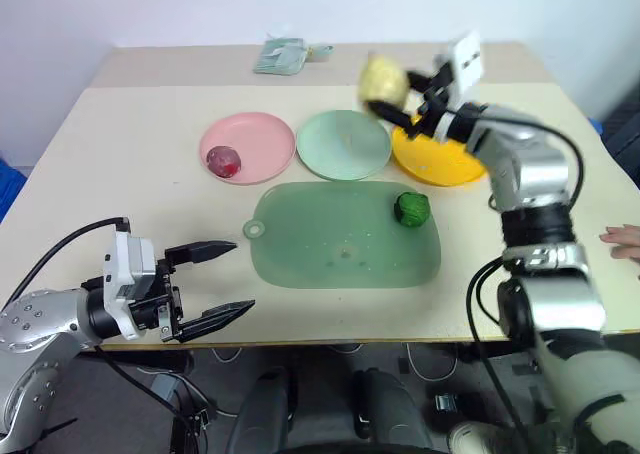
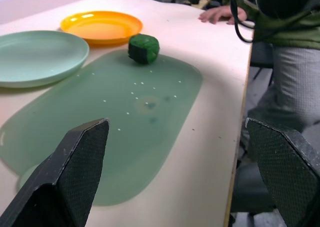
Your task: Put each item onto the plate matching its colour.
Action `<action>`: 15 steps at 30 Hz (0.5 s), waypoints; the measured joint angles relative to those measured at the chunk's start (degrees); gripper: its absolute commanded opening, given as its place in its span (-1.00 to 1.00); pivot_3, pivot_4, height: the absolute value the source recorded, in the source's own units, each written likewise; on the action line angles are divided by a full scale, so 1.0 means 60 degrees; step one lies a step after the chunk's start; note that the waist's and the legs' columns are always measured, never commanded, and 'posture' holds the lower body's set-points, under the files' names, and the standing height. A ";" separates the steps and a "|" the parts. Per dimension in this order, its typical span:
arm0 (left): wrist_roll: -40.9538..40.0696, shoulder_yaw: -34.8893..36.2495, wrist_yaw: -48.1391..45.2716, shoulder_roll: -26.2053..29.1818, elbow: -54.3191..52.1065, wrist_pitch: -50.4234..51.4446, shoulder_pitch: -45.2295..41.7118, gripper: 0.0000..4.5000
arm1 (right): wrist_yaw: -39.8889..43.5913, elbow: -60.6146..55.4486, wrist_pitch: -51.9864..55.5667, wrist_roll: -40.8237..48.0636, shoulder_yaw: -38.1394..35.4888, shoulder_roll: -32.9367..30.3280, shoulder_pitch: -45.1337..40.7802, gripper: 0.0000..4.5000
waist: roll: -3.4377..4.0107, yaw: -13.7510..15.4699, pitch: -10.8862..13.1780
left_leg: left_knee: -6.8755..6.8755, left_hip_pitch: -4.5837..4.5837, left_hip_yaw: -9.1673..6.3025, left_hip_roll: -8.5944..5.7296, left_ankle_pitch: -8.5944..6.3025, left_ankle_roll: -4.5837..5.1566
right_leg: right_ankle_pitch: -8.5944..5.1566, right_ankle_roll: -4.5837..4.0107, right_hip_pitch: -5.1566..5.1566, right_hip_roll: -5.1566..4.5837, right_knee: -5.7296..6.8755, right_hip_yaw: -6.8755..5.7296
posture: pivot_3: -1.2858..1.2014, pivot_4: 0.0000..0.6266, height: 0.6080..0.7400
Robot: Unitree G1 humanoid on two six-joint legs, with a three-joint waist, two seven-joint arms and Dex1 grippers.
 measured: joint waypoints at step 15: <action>0.0062 -0.0017 0.0319 -0.0147 -0.0254 -0.0008 0.0001 1.00 | -0.1960 0.6855 -0.3284 -0.1709 -0.0146 -0.0019 -0.1177 0.98 | 0.0038 -0.0270 0.0023 | 0.0010 0.0007 0.0060 0.0012 0.0003 0.0007 | 0.0016 0.0030 -0.0015 0.0029 0.0032 0.0050 | 0.03 -0.52 1.00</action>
